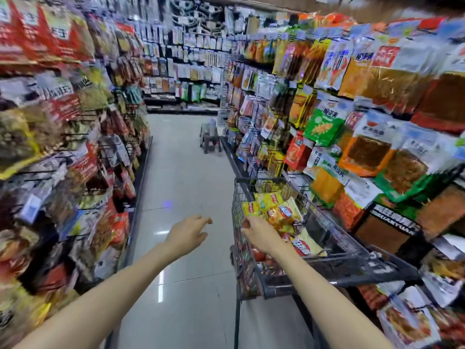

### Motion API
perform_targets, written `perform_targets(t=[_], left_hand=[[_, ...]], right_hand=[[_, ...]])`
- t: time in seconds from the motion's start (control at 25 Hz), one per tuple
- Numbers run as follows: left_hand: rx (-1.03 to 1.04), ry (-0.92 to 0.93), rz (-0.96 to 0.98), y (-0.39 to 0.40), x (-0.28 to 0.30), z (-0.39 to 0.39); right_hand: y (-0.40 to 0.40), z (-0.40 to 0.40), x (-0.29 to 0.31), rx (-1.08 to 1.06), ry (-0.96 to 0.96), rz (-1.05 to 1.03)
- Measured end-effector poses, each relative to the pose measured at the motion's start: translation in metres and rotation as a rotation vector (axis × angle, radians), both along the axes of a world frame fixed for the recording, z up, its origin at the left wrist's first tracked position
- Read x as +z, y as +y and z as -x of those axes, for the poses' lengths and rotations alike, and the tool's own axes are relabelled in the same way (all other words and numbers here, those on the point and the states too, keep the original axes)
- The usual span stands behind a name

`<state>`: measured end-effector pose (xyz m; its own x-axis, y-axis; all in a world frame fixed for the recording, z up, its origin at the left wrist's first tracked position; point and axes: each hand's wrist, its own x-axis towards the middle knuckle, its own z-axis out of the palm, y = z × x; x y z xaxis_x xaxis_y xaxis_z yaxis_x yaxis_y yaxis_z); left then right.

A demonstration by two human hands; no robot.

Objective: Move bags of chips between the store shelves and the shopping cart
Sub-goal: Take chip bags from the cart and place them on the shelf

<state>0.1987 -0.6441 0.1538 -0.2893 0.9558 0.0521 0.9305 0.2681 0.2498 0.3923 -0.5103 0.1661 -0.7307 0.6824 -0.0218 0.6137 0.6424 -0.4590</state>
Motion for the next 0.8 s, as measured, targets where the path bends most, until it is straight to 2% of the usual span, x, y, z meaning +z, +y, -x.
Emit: perform_targets(t=[0.24,0.44,0.8], left_hand=[[0.051,0.016,0.034,0.087,-0.002,0.102],[0.023,-0.013,0.039,0.168,-0.018,0.151],[-0.294,0.002,0.142,0.378,-0.043,0.236]], right_hand=[[0.088,0.111,-0.008,0.039,-0.012,0.079],[0.158,0.154,-0.035,0.042,-0.085,0.120],[0.324,0.187,-0.070,-0.365,-0.086,0.202]])
